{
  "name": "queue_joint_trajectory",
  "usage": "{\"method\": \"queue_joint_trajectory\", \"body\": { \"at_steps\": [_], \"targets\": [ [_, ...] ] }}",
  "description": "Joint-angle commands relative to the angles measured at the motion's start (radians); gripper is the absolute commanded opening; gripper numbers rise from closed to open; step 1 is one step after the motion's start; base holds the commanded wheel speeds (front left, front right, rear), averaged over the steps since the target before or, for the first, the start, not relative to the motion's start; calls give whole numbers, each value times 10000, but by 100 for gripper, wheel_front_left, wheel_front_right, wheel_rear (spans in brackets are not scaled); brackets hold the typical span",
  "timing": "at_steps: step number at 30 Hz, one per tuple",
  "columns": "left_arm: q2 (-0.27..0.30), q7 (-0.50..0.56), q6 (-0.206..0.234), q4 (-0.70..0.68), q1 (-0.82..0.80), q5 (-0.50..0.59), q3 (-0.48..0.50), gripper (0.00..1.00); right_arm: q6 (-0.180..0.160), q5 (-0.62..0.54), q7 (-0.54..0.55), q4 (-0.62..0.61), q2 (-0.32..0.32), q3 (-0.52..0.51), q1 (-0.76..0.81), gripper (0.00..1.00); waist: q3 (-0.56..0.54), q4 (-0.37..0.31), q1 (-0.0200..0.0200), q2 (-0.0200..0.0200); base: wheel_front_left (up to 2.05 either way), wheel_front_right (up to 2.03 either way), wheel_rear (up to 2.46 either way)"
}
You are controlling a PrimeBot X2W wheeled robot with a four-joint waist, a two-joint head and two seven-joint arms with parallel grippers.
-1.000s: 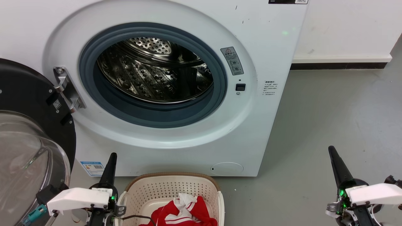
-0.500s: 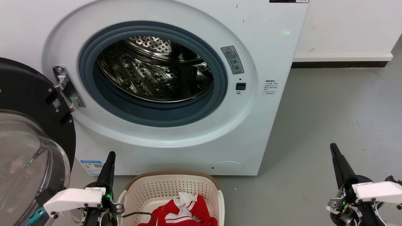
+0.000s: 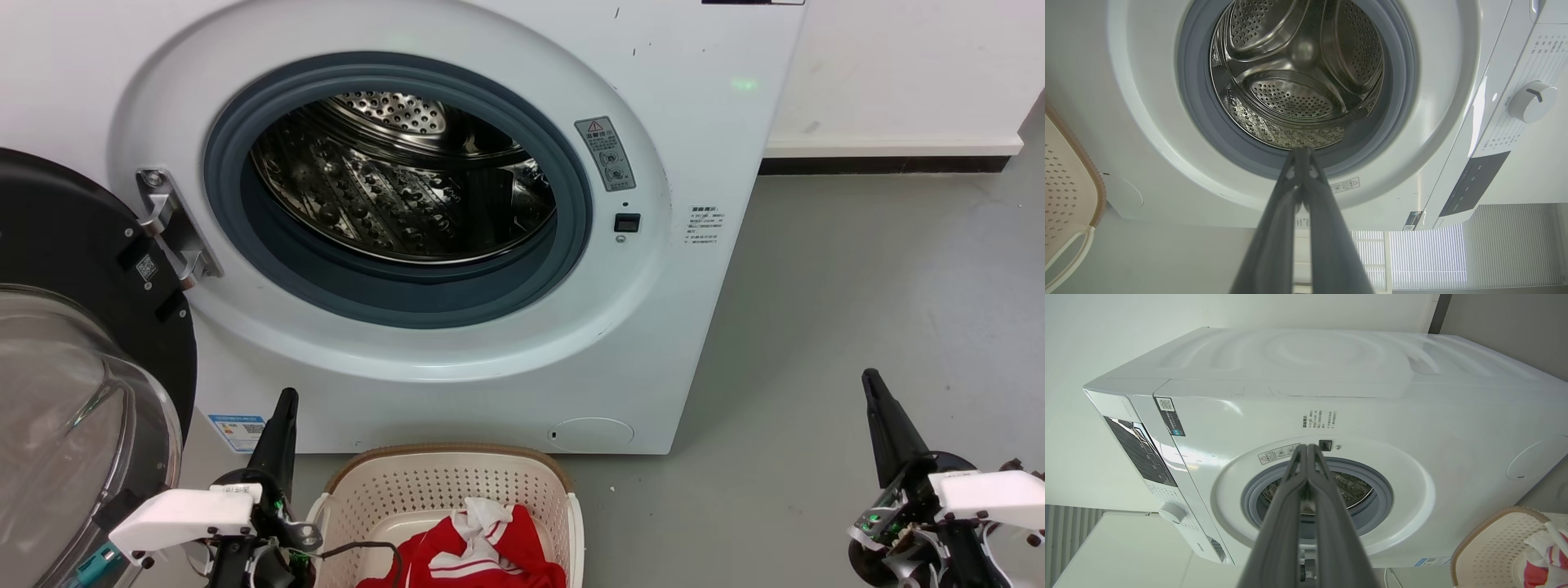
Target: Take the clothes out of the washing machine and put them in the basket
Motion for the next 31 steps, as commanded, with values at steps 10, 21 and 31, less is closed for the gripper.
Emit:
{"method": "queue_joint_trajectory", "body": {
  "at_steps": [10,21,31],
  "targets": [
    [-34,133,-87,37,-91,-392,93,0,-3,402,96,109,40,-73,-236,0,20,3,-1,0,0,0,0],
    [-33,132,-87,35,-90,-393,92,0,-3,355,142,112,64,-112,-241,0,20,3,-1,0,0,0,0],
    [-33,131,-87,34,-89,-393,91,0,-3,314,159,114,85,-146,-246,0,20,3,-1,0,0,0,0]
  ]
}}
